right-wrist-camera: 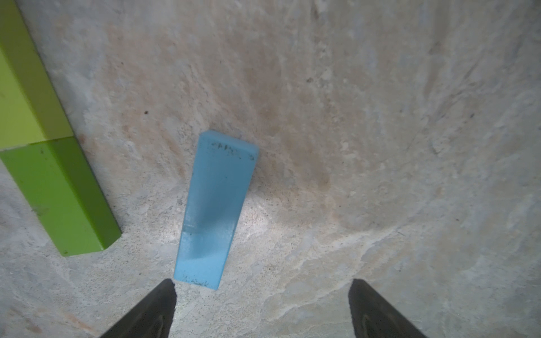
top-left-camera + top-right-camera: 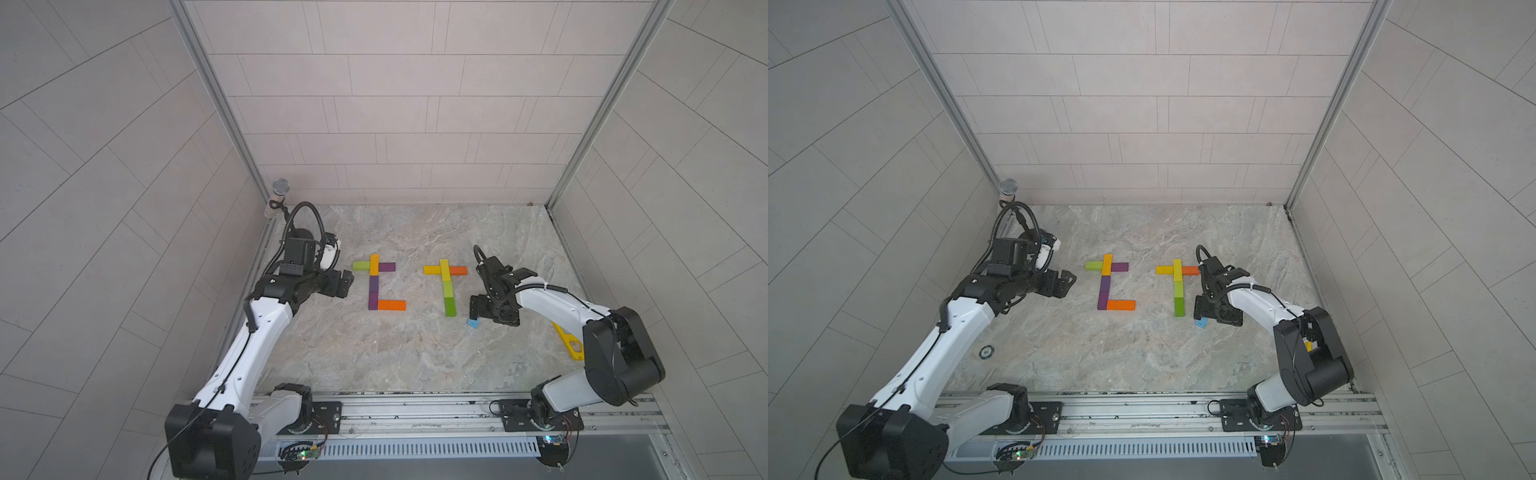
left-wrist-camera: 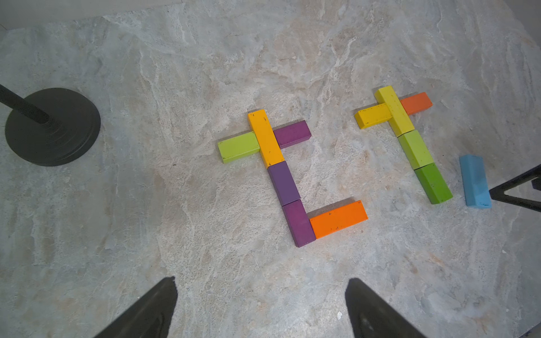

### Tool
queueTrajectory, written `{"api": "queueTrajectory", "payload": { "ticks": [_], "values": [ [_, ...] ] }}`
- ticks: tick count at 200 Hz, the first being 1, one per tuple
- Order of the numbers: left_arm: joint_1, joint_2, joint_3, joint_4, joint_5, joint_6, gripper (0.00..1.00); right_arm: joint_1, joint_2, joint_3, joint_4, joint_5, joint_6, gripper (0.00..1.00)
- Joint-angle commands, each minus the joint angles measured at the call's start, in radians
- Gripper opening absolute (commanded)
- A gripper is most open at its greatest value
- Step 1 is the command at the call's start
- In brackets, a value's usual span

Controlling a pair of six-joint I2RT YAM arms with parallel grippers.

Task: Assemble the letter t with building blocks
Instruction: Pick up the building block from the center of the board.

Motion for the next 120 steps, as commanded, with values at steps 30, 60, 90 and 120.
{"api": "queueTrajectory", "payload": {
  "ticks": [30, 60, 90, 120],
  "values": [
    [0.005, -0.028, -0.06, 0.047, 0.009, -0.008, 0.95, 0.007, 0.017, 0.036, 0.004, 0.035, -0.004, 0.93],
    [0.005, -0.02, -0.073, 0.079, 0.016, -0.022, 0.95, 0.018, 0.039, 0.028, 0.014, 0.039, 0.015, 0.91],
    [0.005, 0.009, -0.07, 0.087, 0.045, -0.043, 0.95, 0.021, 0.055, 0.036, 0.039, 0.029, 0.02, 0.86],
    [0.005, 0.026, -0.061, 0.087, 0.054, -0.05, 0.95, 0.022, 0.102, 0.061, 0.045, 0.022, 0.021, 0.81]
  ]
}}
